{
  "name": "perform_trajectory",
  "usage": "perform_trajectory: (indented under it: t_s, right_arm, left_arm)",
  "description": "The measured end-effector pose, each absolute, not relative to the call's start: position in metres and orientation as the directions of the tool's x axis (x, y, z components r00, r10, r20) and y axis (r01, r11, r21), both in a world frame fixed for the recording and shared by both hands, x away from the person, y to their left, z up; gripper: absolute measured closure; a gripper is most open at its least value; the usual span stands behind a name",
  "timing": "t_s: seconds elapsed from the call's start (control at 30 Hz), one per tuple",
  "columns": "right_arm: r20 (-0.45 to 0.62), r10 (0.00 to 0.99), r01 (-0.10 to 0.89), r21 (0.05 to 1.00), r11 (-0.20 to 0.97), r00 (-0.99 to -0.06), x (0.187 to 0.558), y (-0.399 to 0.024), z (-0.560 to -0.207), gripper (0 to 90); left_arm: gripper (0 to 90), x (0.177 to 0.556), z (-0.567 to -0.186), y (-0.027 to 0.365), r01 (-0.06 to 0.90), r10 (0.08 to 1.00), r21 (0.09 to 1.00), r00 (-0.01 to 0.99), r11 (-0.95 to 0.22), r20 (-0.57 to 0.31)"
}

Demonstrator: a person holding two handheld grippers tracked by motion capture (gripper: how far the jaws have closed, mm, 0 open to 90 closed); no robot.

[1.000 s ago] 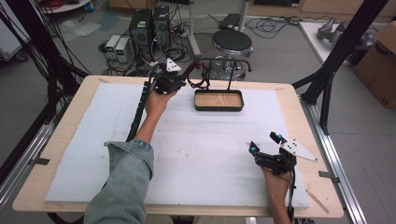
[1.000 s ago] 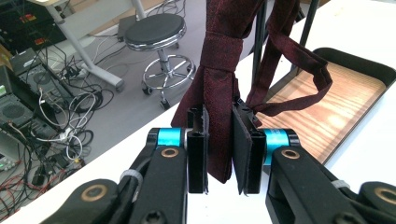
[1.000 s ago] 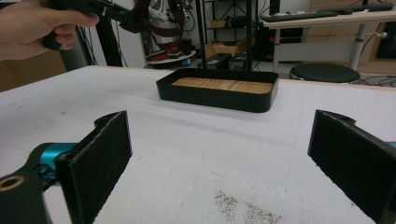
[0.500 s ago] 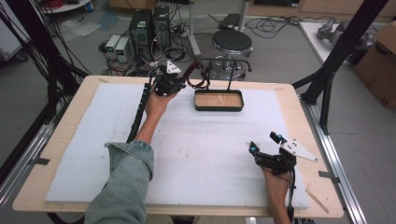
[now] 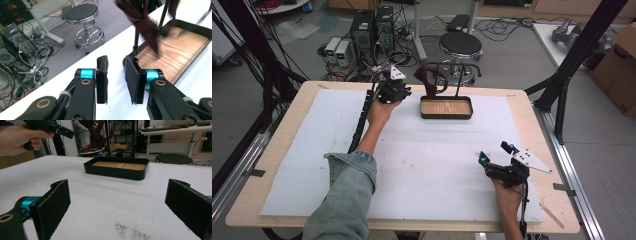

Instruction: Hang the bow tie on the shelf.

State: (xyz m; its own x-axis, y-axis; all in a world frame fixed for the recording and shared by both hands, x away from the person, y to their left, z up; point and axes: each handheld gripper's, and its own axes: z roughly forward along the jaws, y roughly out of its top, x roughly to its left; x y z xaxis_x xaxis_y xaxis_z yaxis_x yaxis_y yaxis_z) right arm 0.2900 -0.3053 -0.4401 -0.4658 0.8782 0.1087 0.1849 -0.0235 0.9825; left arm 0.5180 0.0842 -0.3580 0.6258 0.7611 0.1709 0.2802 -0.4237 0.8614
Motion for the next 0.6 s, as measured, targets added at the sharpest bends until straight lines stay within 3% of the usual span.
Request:
perform_trajectory:
  t_s: [0.6]
  right_arm:
    - [0.113,0.879,0.189,0.982,-0.027,-0.463,0.290,-0.305,-0.440,5.1]
  left_arm:
    - [58.1,0.501,-0.333,0.103,0.215,0.731,0.896,0.664,-0.388,0.157]
